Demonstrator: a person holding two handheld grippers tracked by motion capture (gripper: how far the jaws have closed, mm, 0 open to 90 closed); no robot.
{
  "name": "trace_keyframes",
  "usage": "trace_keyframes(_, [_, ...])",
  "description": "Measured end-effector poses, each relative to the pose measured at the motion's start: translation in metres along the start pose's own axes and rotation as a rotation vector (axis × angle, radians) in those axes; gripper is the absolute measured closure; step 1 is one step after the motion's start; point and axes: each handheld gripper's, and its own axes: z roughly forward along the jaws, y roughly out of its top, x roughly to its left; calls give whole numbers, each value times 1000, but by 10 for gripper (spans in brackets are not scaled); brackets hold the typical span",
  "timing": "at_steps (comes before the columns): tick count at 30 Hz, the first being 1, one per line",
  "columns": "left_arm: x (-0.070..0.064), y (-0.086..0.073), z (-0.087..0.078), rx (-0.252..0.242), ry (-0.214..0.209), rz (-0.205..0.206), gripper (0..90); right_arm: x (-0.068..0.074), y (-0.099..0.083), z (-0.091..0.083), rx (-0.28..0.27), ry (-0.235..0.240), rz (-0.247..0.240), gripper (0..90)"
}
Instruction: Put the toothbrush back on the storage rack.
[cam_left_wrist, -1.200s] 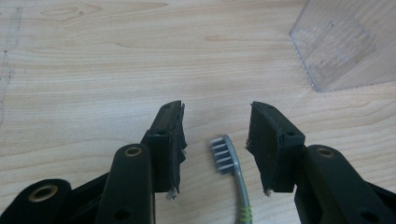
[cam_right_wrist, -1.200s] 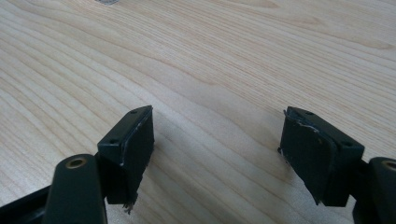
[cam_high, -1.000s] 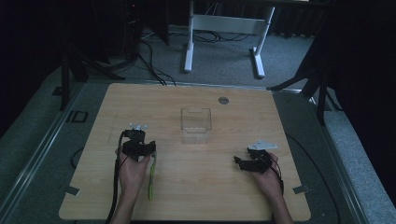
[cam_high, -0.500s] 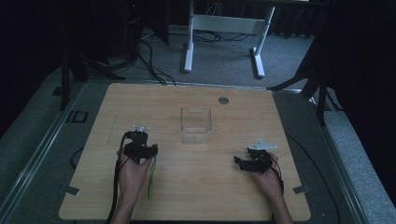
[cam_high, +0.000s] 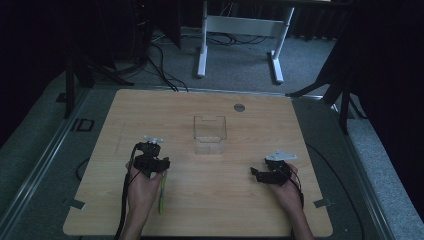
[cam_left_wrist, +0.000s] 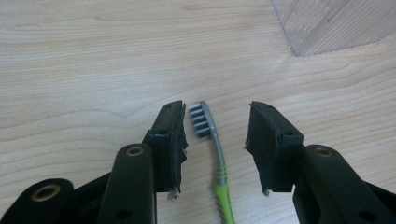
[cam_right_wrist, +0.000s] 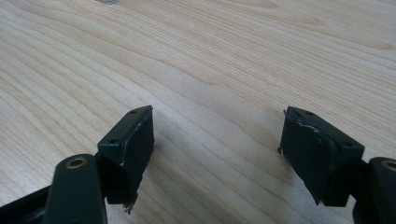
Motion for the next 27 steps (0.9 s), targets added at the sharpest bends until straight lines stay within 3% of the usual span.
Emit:
trace_keyframes(5, [-3, -1, -2, 10, 11, 10, 547, 0, 0, 0, 0, 0, -1, 258])
trace_keyframes(13, [-5, -3, 1, 53, -22, 8, 542, 0, 0, 0, -1, 0, -1, 259])
trace_keyframes(27, [-10, -6, 2, 90, -37, 31, 548, 0, 0, 0, -1, 0, 0, 258])
